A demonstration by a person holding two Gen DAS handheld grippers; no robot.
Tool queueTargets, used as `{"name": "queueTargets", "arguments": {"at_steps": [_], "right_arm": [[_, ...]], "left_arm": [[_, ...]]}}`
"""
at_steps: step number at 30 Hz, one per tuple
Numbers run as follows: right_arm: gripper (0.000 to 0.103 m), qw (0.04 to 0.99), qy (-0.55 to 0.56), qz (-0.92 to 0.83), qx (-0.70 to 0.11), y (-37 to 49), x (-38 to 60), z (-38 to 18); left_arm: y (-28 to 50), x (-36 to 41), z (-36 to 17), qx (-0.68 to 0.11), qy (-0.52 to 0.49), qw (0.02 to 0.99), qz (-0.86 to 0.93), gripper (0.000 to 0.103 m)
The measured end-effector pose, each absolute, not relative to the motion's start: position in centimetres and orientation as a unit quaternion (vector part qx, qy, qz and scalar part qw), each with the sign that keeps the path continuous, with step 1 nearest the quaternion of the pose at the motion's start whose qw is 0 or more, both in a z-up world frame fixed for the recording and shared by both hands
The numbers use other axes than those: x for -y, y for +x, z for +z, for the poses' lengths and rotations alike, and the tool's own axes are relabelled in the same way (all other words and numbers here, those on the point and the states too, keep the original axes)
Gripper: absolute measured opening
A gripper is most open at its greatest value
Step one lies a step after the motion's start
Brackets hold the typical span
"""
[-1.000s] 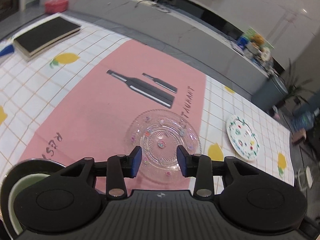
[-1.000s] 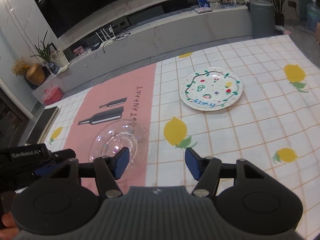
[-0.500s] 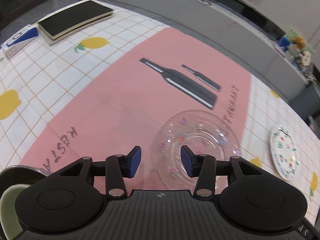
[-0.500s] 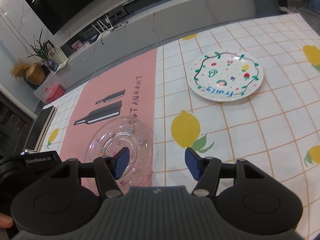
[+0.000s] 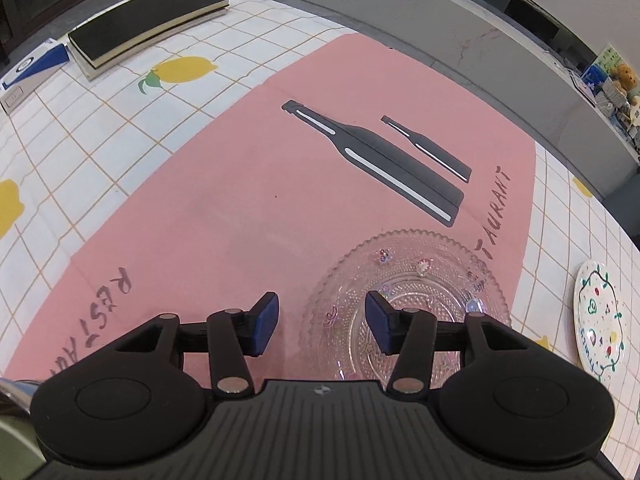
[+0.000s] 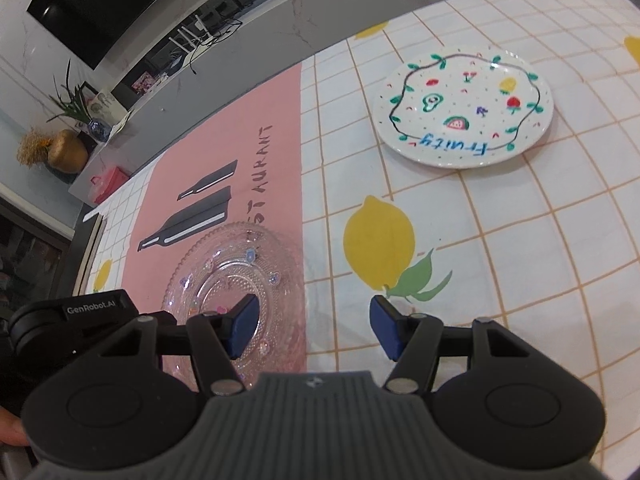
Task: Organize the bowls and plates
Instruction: 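Move both grippers to the stacked glass plates rim and close them, then lift the stacked glass plates with both grippers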
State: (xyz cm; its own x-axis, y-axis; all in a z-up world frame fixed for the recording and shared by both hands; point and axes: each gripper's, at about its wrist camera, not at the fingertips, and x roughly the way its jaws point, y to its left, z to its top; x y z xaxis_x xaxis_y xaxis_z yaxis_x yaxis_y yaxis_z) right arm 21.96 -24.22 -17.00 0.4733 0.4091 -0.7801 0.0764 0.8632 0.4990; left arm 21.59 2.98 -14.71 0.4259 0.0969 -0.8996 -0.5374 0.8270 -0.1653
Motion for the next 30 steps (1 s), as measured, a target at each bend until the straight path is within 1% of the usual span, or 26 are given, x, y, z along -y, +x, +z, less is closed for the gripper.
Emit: {"name": "queueTargets", "arguments": {"at_steps": [5,6,8,9,11,12,13,14,16,17,18,19,24,27,30], "right_arm": [[0.058,0.822,0.252,0.107,-0.5,22.5,24.2,-17.4],[0.054,0.819,0.257,0.108,-0.501,22.6,24.1,-17.4],[0.05,0.814,0.267,0.113,-0.504,23.0,24.1,-17.7],[0.05,0.813,0.27,0.115,-0.503,23.0,24.0,-17.7],[0.048,0.81,0.274,0.121,-0.504,23.1,23.8,-17.9],[0.047,0.808,0.277,0.124,-0.504,23.1,23.7,-17.9],[0.045,0.805,0.281,0.128,-0.506,23.2,23.5,-18.1],[0.039,0.802,0.283,0.13,-0.51,23.3,23.4,-18.2],[0.032,0.796,0.288,0.134,-0.514,23.3,23.2,-18.4],[0.023,0.791,0.291,0.137,-0.521,23.4,23.1,-18.6],[0.018,0.789,0.293,0.134,-0.523,23.3,23.1,-18.8],[0.016,0.791,0.293,0.129,-0.522,23.2,23.2,-18.8],[0.015,0.799,0.286,0.103,-0.519,22.9,24.6,-18.4],[0.015,0.8,0.292,0.091,-0.517,22.8,25.9,-18.3],[0.018,0.796,0.306,0.089,-0.515,22.6,27.0,-18.5]], "left_arm": [[21.7,-3.5,-15.5,-0.499,-0.251,0.807,0.19,0.058],[21.7,-3.4,-15.5,-0.499,-0.25,0.808,0.188,0.057],[21.8,-3.3,-15.5,-0.498,-0.245,0.809,0.192,0.051],[21.8,-3.2,-15.5,-0.498,-0.245,0.809,0.195,0.05],[21.9,-3.2,-15.5,-0.498,-0.243,0.808,0.199,0.041],[21.9,-3.3,-15.5,-0.498,-0.243,0.808,0.199,0.039],[21.9,-3.3,-15.6,-0.498,-0.248,0.808,0.196,0.035],[21.9,-3.3,-15.6,-0.497,-0.253,0.808,0.192,0.03],[22.0,-3.1,-15.5,-0.499,-0.251,0.808,0.187,0.028],[22.0,-2.9,-15.4,-0.501,-0.246,0.808,0.188,0.027],[22.0,-2.7,-15.4,-0.503,-0.242,0.808,0.187,0.027],[22.0,-2.6,-15.4,-0.505,-0.24,0.808,0.184,0.026],[21.7,-1.1,-15.5,-0.517,-0.228,0.811,0.149,0.022],[21.5,0.3,-15.5,-0.526,-0.209,0.815,0.123,0.021],[21.5,1.4,-15.6,-0.526,-0.186,0.824,0.101,0.023]]}}
